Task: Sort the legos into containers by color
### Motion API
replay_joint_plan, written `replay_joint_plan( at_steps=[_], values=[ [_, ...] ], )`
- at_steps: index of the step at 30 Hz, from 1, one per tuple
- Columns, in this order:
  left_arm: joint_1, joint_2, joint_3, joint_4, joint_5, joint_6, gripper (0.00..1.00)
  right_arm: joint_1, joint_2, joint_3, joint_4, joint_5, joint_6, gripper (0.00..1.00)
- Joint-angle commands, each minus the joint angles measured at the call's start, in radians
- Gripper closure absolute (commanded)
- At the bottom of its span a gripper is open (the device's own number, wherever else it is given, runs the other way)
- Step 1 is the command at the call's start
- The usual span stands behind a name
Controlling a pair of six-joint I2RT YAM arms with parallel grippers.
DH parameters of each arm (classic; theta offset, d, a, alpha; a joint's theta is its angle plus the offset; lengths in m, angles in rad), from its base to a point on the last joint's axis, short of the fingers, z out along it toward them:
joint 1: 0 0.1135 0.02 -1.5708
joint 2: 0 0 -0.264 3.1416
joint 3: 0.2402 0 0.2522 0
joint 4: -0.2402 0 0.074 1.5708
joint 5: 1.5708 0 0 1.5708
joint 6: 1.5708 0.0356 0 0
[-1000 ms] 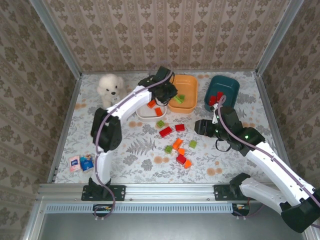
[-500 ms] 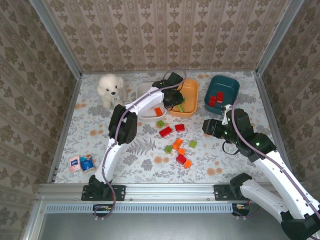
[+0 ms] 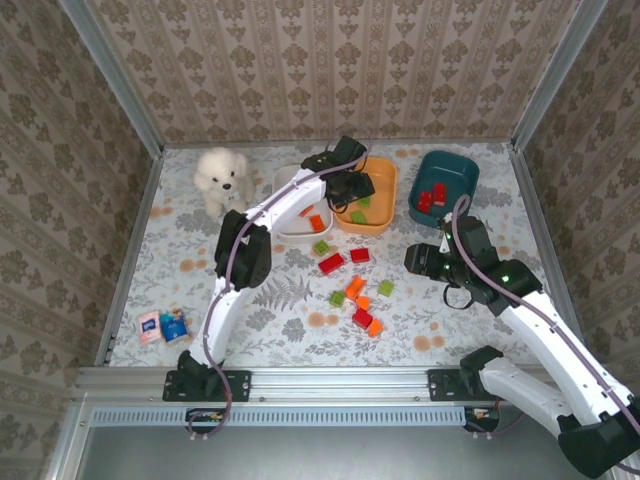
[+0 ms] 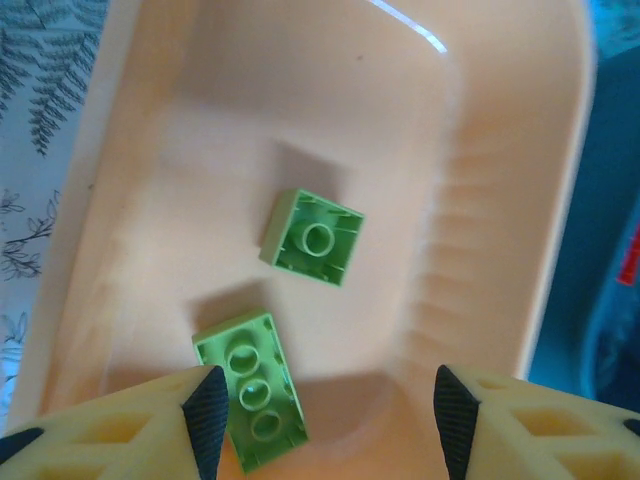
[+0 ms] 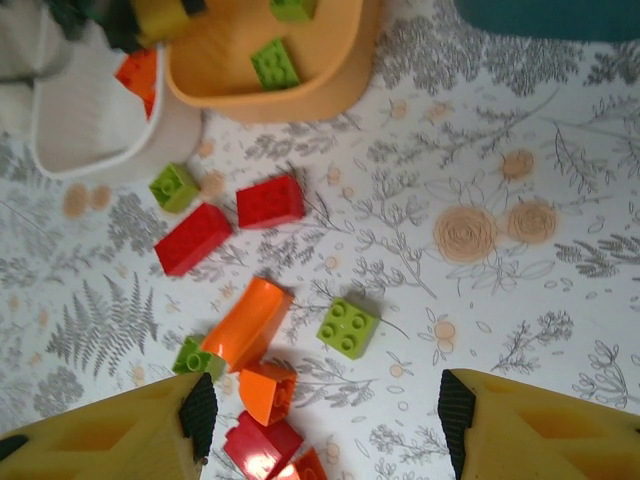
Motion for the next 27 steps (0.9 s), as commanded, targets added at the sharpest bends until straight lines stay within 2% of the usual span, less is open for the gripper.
replay_joint_plan(
  at_steps=[1,4,8,12,16,21,27],
  values=[
    [0.008,-0.222,-0.099,0.019,-0.019,0.061,0.36,0.035,0.061,0.018,-0.062,-0.022,-0.026,0.37],
    [0.020,-0.413,-0.337,0.083,-0.024,0.119,0.30,0.077,0.141,0.024,-0.064,-0.021,-0.022,0.37],
    [0.030,-0.675,-0.696,0.159,-0.006,0.184,0.21,0.118,0.285,0.053,0.006,-0.048,-0.011,0.31],
    [0.033,-0.913,-1.047,0.192,0.008,0.201,0.19,0.162,0.511,0.145,0.059,-0.064,-0.046,0.23],
    [0.035,-1.150,-1.299,0.171,-0.010,0.147,0.19,0.169,0.716,0.270,0.051,-0.054,-0.121,0.21],
    [0.040,-1.358,-1.441,0.132,-0.059,0.083,0.18,0.167,0.869,0.379,0.056,-0.036,-0.184,0.19],
    [0.042,-1.448,-1.474,0.086,-0.090,0.054,0.18,0.155,1.004,0.476,0.052,-0.040,-0.201,0.19]
  ],
)
